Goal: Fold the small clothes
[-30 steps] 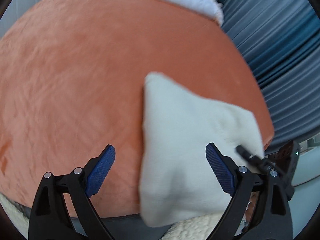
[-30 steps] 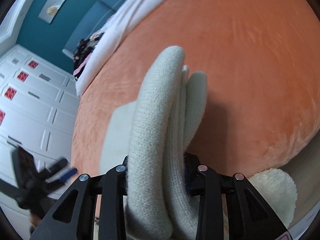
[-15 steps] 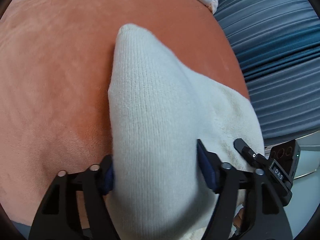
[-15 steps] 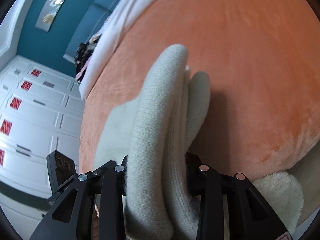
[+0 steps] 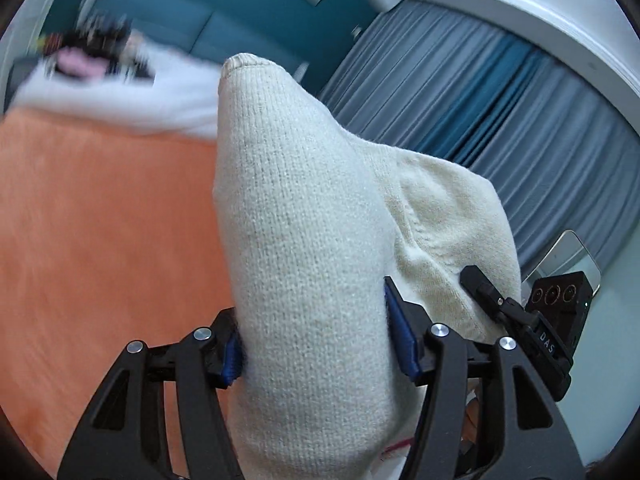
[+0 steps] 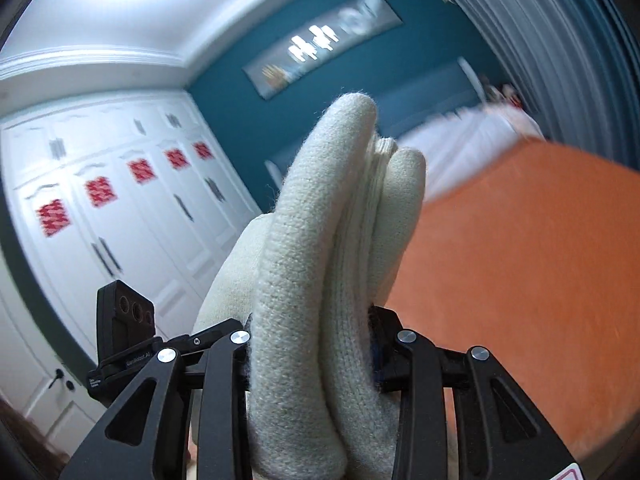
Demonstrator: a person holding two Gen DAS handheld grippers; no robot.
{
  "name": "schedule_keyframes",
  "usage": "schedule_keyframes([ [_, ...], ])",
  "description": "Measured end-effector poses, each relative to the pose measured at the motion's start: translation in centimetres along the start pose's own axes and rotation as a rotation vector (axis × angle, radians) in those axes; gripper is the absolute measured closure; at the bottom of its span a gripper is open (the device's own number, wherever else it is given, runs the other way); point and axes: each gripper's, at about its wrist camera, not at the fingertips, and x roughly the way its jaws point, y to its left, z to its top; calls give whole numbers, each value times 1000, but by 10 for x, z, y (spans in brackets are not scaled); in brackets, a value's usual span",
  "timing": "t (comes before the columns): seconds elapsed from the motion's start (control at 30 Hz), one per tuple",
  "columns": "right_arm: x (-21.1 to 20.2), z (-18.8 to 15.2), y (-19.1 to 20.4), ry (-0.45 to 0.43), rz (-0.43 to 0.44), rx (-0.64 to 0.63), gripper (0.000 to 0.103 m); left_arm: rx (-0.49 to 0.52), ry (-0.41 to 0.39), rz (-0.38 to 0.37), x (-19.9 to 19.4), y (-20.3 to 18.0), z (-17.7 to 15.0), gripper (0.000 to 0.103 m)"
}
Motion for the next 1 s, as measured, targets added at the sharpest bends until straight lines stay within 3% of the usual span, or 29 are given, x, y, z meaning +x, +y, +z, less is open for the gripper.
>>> schedule_keyframes([
  [0.17, 5, 36, 67, -113, 172, -32, 70, 124, -149, 48, -89, -17, 56, 45],
  [0.27, 37, 37, 81, -101, 227, 16, 69, 130, -164, 106, -103, -5, 69, 45],
  [0.33, 61, 22, 77, -51, 235, 57, 68, 94, -143, 162, -96, 23, 64, 44],
  [0.4, 97, -2, 61, 36, 211, 97, 64, 23, -89, 220, -82, 65, 47, 43],
  [0.47, 146, -48, 34, 153, 162, 84, 47, -71, -23, 303, -47, 128, 9, 35],
  [0.5, 170, -77, 18, 213, 115, 73, 45, -116, 13, 358, -35, 161, -15, 35],
  [0.57, 209, -150, -31, 374, -79, 115, 44, -202, 131, 508, -10, 221, -72, 39],
  [0.63, 210, -209, -70, 503, -184, 203, 47, -310, 200, 541, -4, 253, -124, 40],
  [0.67, 201, -226, -81, 515, -198, 236, 47, -346, 202, 541, -3, 260, -136, 40],
  [0.83, 169, -243, -83, 537, -190, 213, 47, -359, 158, 540, -8, 258, -161, 34],
  [1.0, 200, -246, -79, 580, -218, 143, 51, -358, 210, 605, 14, 279, -174, 32],
])
